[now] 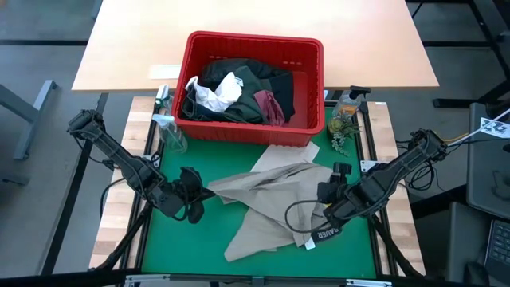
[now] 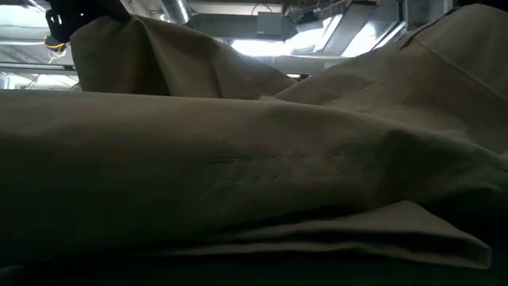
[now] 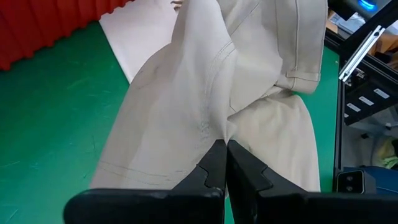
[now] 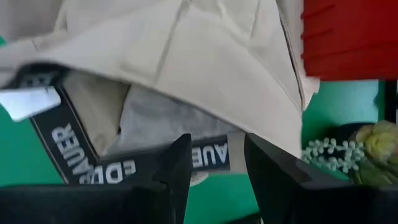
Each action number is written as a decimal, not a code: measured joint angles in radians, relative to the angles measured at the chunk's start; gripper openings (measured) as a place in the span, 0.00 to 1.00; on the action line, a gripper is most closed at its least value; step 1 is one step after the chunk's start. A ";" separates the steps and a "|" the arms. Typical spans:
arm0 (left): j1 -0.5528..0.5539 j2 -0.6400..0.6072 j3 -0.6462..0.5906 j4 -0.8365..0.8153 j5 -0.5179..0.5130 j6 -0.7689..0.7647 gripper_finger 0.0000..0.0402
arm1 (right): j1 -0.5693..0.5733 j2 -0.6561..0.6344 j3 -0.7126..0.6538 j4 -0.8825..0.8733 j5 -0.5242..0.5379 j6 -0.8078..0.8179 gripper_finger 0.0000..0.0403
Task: Fold laundry
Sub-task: Fold the brown shorts
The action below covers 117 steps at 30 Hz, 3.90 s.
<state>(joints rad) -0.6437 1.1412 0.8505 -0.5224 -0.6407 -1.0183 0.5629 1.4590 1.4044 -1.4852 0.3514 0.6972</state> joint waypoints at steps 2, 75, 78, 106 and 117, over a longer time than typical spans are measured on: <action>0.000 0.000 0.000 0.000 0.000 0.000 0.00 | 0.000 0.000 0.000 -0.017 -0.004 0.001 0.37; -0.281 0.073 0.452 -0.733 0.059 -0.383 0.00 | 0.273 0.001 0.237 -0.020 0.599 0.274 0.01; -0.228 0.130 0.392 -0.753 0.057 -0.413 0.00 | 0.210 -0.002 0.131 -0.077 0.590 0.352 0.02; 0.240 0.326 0.138 -0.650 -0.059 -0.258 0.00 | -0.234 0.000 -0.267 -0.088 0.573 0.176 0.02; 0.336 0.326 0.138 -0.603 -0.079 -0.120 0.01 | -0.330 0.000 -0.267 -0.087 0.570 0.105 0.02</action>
<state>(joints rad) -0.3081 1.4670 0.9886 -1.1252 -0.7200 -1.1382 0.2327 1.4593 1.1370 -1.5719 0.9215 0.8024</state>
